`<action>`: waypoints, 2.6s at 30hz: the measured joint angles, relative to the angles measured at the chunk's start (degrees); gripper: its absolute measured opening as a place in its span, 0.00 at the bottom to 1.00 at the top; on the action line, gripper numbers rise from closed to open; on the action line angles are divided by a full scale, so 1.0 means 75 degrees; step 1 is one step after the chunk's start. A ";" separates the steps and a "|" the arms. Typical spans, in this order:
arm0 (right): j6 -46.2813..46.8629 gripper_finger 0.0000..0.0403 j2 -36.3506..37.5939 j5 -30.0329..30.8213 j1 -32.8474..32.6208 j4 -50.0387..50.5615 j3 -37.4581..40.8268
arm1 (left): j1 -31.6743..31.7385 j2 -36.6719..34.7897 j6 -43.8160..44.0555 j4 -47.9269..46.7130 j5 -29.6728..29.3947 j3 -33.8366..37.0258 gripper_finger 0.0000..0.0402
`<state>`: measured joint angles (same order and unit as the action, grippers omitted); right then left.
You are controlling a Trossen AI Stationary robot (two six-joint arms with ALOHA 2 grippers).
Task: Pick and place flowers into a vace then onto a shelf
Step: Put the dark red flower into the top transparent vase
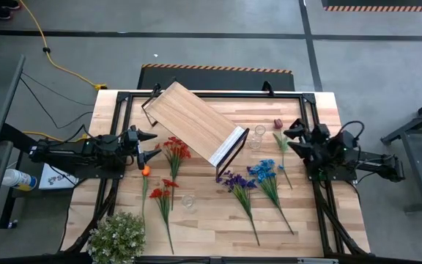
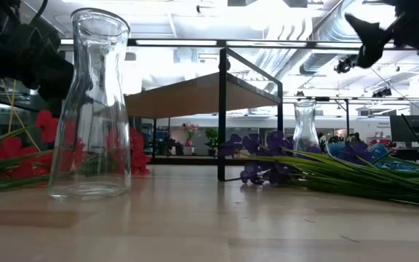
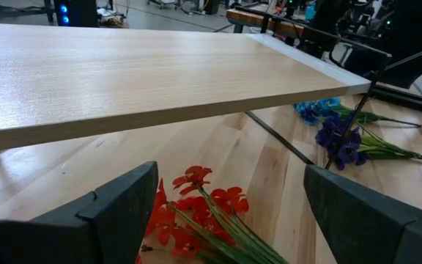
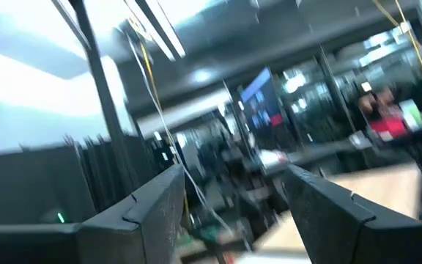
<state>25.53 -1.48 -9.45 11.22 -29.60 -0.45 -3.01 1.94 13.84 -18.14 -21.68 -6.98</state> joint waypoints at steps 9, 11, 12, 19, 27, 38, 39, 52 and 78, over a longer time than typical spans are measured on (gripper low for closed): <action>-0.0012 0.54 -0.0009 0.0093 0.0000 -0.0988 -0.0220 | 0.0000 -0.0001 0.1961 0.0284 0.0621 -0.0002 0.94; -0.0202 0.53 0.0000 0.0100 0.0000 -0.1043 -0.0461 | 0.0000 -0.0001 0.2658 0.0292 0.0811 -0.0002 0.94; -0.0330 0.52 0.0000 0.0102 0.0000 -0.1054 -0.0588 | 0.0000 -0.0001 0.2992 0.0291 0.0854 0.0000 0.94; -0.1403 0.48 0.0001 -0.0012 -0.0002 -0.0083 -0.2074 | 0.0000 -0.0001 0.4191 0.0285 0.1088 -0.0005 0.94; -0.2595 0.45 -0.0771 0.0017 -0.0003 0.2547 -0.4632 | 0.0000 -0.0001 0.4020 -0.0568 0.2302 -0.0393 0.94; -0.3610 0.46 -0.3486 0.2070 -0.0003 0.7225 -0.8524 | 0.0000 -0.0001 0.4659 -0.2086 0.2487 -0.0810 0.94; -0.3602 0.46 -0.3764 0.2510 -0.0003 0.7821 -0.8878 | -0.0003 -0.0001 0.4684 -0.2109 0.2487 -0.0813 0.94; -0.0115 0.46 -0.6376 0.5432 0.0003 1.3677 -1.1719 | 0.0000 -0.0001 0.4740 -0.2203 0.2438 -0.0816 0.94; 0.5121 0.45 -0.6986 0.3913 0.0006 1.5949 -1.0181 | 0.0000 -0.0001 0.4741 -0.2200 0.2422 -0.0816 0.94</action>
<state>63.93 -53.87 19.90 11.27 90.02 -76.81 -3.01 1.93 49.40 -34.64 -3.51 -13.10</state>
